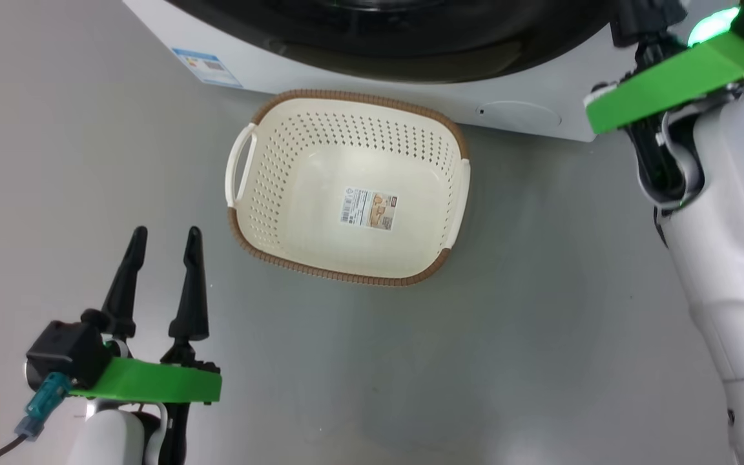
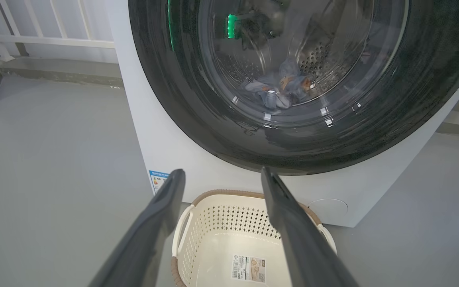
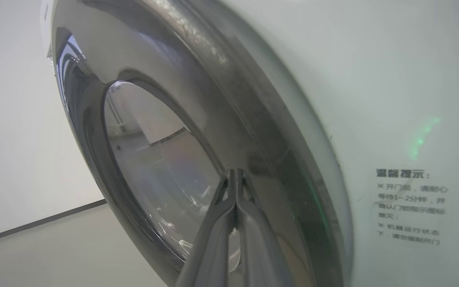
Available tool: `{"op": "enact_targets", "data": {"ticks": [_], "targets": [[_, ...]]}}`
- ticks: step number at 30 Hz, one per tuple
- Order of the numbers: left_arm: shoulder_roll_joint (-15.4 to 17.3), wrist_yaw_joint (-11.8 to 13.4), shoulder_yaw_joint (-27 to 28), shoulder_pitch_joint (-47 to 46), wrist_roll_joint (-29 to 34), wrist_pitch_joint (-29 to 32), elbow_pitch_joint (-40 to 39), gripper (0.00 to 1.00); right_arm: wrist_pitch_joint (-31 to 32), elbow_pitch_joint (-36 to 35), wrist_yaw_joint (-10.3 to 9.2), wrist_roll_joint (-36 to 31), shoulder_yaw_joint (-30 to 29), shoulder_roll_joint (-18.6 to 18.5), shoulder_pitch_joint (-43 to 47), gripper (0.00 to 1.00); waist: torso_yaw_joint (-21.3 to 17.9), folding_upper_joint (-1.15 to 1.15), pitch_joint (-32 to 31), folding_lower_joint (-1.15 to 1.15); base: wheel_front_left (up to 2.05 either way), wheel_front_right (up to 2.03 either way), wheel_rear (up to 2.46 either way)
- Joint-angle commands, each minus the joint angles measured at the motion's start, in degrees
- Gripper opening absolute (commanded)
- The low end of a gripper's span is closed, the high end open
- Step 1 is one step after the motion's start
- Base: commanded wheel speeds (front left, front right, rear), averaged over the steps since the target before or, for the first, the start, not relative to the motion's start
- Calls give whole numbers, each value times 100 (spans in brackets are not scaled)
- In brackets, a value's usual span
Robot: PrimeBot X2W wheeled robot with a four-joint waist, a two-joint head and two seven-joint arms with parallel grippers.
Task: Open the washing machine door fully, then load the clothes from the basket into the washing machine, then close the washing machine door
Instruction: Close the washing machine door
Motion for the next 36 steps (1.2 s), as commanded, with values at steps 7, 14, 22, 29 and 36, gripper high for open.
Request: {"op": "enact_targets", "data": {"ticks": [7,14,22,29,36], "targets": [[296,-17,266,53,-12,-47,134,100,-25,-264,-15,122,402,-6,892,100,-231,0,-436,0,0,0,0],[522,-17,256,243,-134,-47,270,100,-25,-334,-15,190,470,-66,1645,100,-532,0,-868,0,0,0,0],[787,-17,221,492,-281,-47,308,100,-25,-462,-15,274,293,-126,2377,100,-925,0,-1248,0,0,0,0],[900,-17,380,727,-299,-47,357,100,-25,-512,-15,270,133,-149,2902,100,-1305,0,-1474,0,0,0,0],[968,-17,474,910,-360,-47,382,100,-25,-544,-15,251,-14,-204,3348,100,-1604,0,-1659,0,0,0,0]]}}
